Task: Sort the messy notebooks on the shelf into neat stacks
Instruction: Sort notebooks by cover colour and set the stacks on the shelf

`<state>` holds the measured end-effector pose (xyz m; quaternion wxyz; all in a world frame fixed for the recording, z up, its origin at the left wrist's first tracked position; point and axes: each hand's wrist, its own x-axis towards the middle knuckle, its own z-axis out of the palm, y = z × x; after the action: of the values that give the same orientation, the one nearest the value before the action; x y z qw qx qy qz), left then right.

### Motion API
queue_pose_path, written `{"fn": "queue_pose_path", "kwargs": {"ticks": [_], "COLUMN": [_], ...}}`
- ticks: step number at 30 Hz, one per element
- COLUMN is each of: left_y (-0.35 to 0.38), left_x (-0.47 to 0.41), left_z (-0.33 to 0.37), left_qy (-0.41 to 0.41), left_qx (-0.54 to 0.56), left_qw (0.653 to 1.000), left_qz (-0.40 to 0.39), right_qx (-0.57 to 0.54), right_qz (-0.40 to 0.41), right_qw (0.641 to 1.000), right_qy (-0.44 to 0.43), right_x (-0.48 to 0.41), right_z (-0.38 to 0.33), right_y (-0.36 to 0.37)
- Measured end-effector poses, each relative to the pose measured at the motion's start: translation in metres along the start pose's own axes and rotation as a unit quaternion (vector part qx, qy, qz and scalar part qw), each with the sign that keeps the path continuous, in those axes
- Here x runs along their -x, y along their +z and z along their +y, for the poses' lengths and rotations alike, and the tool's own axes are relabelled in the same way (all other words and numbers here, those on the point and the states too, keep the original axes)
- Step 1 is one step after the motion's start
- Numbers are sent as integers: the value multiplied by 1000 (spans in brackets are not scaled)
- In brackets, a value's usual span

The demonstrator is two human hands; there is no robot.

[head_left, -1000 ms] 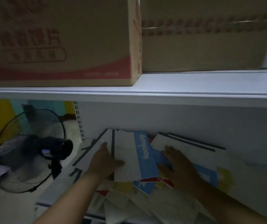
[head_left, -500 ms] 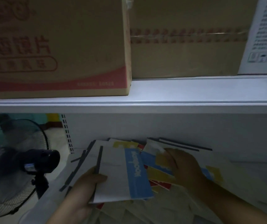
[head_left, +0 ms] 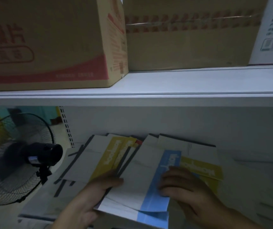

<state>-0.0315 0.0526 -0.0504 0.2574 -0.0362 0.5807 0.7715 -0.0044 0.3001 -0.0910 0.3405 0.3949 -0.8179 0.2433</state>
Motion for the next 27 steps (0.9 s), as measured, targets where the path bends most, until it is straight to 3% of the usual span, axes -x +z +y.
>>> {"fn": "queue_pose_path", "kwargs": {"ticks": [3,5,8,9,11,15,19,23,27], "left_y": [-1,-2,6,7,11,18,33,45,47], "left_x": [-6,-10,-9,-12,-15,-19,-25,-33,-36], "left_z": [-6,-8,-8,-10,-12,-15,-15,-17,-19], "left_qy": [46,69,92,96,98,119,128,119,116], "left_qx": [-26,-30,-47,-44,-41,-48,-66,-83,-84], "left_qw": [998,996,992,991,990,985,984,985,986], "left_qz": [21,43,77,86,96,112,106,96,90], "right_qx": [49,77,213,232,228,133,53,-116,-119], "right_qz": [-36,-27,-115,-138,-139,-89,30,180,230], "right_qw": [996,969,843,805,763,751,768,738,739], "right_qy": [66,232,480,528,589,640,638,639,623], "right_x": [10,18,28,31,35,39,40,33,43], "right_z": [23,40,61,63,64,65,67,65,71], "right_y": [-1,-10,-34,-41,-49,-47,-46,-54,-74]}}
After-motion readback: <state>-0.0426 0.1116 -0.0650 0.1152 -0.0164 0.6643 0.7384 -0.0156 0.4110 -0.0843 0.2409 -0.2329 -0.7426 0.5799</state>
